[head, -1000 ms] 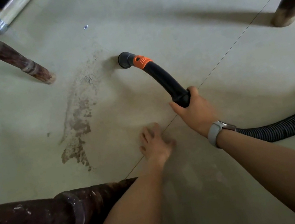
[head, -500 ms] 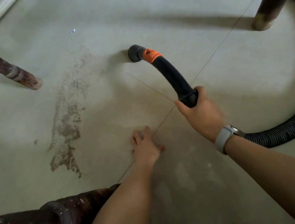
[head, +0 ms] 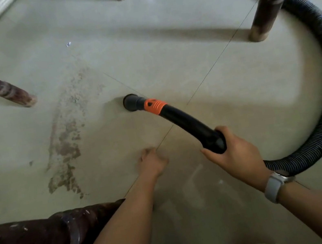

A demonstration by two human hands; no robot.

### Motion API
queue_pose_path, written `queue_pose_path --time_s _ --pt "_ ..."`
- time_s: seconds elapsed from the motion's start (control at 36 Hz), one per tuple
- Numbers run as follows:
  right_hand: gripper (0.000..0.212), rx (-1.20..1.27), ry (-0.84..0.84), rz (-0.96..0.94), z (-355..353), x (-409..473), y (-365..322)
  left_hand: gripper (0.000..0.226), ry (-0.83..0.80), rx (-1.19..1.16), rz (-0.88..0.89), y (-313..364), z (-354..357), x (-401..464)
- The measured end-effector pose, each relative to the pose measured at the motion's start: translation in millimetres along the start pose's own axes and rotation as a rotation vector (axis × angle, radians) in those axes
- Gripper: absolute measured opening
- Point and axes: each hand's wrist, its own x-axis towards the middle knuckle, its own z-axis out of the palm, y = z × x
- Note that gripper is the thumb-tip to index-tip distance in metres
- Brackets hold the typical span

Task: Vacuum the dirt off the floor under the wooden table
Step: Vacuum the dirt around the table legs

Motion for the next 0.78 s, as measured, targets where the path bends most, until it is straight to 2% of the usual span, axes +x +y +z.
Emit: queue_pose_path --time_s 0.08,0.17,0.31,0.42,0.64,0.78 --pt "0.055 0.068 0.069 0.076 -4.3 4.3 1.2 0.067 -0.02 -0.007 -0.006 0.7 2.3 -4.0" --pt "0.058 0.13 0.056 0.108 -8.6 8.7 2.6 0.064 -0.024 -0.01 -0.011 1.7 4.5 -7.8" --pt "0.058 0.016 -0.006 0.009 -12.1 6.9 7.1 0.06 -0.031 -0.013 -0.013 2.3 11.9 -7.9" --pt "0.057 -0.002 0.053 0.033 -9.1 8.4 10.0 0.064 -0.035 -0.009 -0.016 2.8 16.4 -5.0" --pt "0.039 0.212 0.208 0.255 -11.4 62.4 -10.3 0.069 -0.025 0.007 -0.02 0.9 23.5 1.2" --pt "0.039 0.334 0.137 0.272 -9.9 94.4 -25.7 0.074 -0.063 0.008 -0.01 -0.5 19.3 2.2"
